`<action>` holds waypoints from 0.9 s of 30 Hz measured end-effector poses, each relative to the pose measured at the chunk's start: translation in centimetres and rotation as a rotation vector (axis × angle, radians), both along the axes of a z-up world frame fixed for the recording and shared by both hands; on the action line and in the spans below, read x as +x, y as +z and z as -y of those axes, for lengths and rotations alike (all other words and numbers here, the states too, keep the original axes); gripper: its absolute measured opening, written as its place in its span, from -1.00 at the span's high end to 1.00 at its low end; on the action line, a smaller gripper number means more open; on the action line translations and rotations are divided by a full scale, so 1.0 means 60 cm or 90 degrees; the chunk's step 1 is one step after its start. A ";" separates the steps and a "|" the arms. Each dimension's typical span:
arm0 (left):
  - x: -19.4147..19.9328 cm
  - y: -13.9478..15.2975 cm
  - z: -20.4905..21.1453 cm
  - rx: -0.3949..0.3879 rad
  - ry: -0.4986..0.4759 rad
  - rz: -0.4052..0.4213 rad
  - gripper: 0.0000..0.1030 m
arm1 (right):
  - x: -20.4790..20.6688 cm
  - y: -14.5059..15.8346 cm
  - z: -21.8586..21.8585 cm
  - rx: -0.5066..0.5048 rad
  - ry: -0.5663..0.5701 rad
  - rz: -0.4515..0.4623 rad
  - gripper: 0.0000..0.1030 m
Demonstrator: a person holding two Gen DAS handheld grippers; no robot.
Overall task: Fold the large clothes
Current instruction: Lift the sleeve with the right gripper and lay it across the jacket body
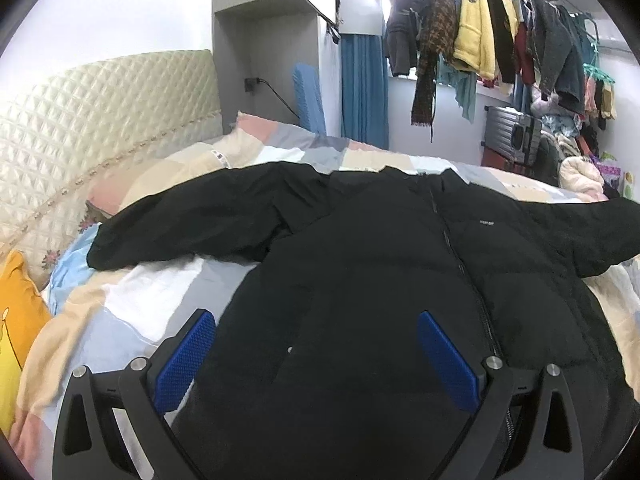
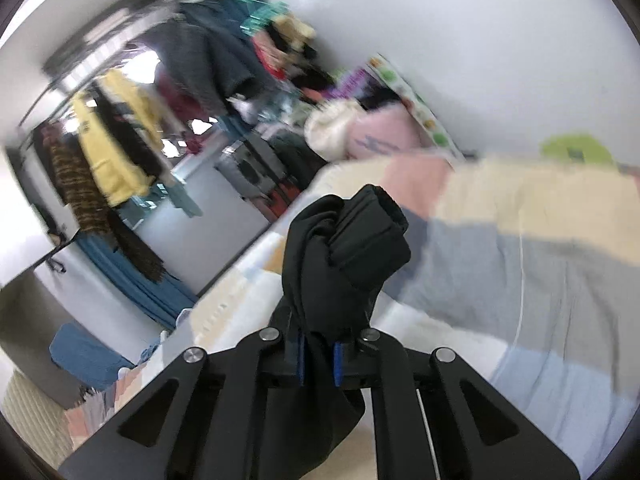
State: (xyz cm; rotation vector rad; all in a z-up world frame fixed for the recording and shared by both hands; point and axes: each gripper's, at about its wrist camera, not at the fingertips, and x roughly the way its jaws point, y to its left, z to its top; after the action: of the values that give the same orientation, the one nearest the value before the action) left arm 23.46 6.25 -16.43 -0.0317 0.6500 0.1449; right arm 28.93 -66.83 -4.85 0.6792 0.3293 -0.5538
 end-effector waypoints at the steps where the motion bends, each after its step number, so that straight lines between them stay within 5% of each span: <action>1: -0.004 0.005 -0.003 0.002 0.002 0.004 -0.99 | 0.005 0.028 -0.021 -0.018 0.008 0.005 0.81; 9: -0.031 0.031 -0.022 -0.019 -0.014 0.035 -0.99 | 0.062 0.221 -0.264 -0.201 0.107 0.041 0.81; 14: -0.042 0.037 -0.028 -0.026 -0.025 0.050 -0.99 | 0.092 0.282 -0.446 -0.297 0.187 0.075 0.81; 20: -0.056 0.031 -0.038 -0.008 -0.041 0.057 -0.99 | 0.120 0.271 -0.657 -0.375 0.292 0.090 0.81; 27: -0.066 0.041 -0.074 -0.046 -0.024 0.071 -0.99 | 0.153 0.179 -0.860 -0.384 0.442 0.082 0.81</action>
State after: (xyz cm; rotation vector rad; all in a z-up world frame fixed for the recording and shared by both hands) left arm 19.50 10.69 -13.99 -0.0962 0.5432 0.0834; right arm 38.13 -15.25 5.89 -0.0073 0.2372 0.0690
